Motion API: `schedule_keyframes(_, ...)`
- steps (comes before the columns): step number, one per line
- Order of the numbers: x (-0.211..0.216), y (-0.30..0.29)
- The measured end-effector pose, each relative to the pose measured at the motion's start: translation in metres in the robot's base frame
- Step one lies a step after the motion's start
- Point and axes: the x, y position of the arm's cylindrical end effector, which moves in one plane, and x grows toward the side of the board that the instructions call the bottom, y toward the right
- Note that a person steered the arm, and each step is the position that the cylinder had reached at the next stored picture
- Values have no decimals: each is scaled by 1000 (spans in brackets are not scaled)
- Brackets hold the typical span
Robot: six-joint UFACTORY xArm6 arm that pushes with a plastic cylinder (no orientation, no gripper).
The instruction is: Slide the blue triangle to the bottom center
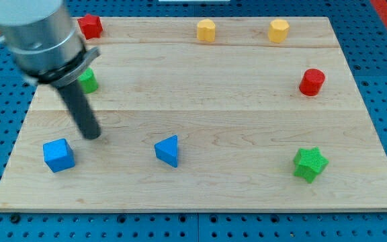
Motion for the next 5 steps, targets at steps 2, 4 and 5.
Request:
schedule_keyframes(2, -135, 174)
schedule_keyframes(4, -224, 204)
schedule_keyframes(5, -242, 192)
